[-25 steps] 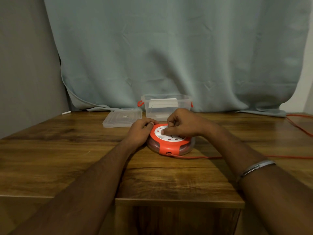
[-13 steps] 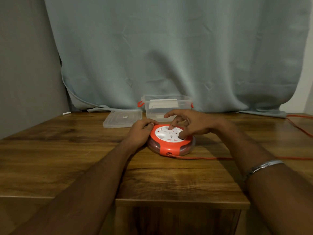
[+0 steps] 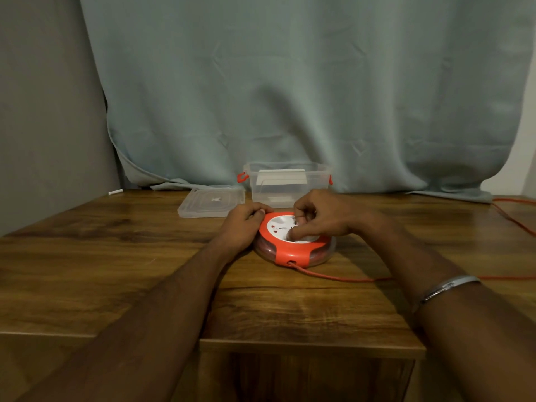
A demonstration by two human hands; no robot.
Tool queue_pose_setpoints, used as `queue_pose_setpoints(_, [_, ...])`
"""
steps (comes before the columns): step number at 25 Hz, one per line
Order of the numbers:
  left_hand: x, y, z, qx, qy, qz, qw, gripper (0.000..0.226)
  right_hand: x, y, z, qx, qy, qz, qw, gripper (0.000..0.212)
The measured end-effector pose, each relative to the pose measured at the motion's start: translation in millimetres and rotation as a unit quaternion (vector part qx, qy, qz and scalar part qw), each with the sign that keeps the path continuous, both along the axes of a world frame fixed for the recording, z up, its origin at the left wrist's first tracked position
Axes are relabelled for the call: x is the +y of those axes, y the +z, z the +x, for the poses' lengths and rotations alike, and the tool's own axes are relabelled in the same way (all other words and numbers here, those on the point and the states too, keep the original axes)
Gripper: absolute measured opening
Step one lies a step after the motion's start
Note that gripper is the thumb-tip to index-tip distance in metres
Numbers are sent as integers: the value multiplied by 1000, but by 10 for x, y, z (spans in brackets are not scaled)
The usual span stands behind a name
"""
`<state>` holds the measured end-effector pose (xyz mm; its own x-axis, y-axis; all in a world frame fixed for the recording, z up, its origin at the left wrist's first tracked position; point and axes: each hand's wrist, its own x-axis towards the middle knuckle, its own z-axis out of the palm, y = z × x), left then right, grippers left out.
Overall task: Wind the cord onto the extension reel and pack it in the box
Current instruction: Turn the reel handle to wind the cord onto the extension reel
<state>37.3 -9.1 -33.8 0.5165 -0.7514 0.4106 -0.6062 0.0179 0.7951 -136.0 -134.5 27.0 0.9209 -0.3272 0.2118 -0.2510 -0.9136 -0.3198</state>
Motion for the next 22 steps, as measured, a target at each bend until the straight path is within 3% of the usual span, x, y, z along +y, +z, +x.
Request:
queue_pose_setpoints(5, [-5, 8, 2, -5, -2, -9, 1000, 32, 74, -52, 118, -25, -6, -26, 999, 39])
queue_pose_setpoints(8, [-8, -2, 1, -7, -3, -11, 1000, 32, 59, -10, 75, -54, 9, -9, 998, 12])
queue_pose_setpoints(12, [5, 9, -16, -5, 0, -6, 1000, 32, -47, 71, -21, -9, 48, 47, 998, 56])
queue_pose_setpoints(14, [8, 17, -22, -8, 3, -6, 1000, 32, -95, 73, -26, 26, 47, 57, 997, 66])
queue_pose_setpoints(18, [12, 9, -24, 5, 3, -3, 1000, 32, -174, 53, -53, 37, 39, 95, 994, 69])
queue_pose_setpoints(22, [0, -12, -9, 6, -3, -7, 1000, 32, -187, 23, -52, 8, 44, 93, 995, 52])
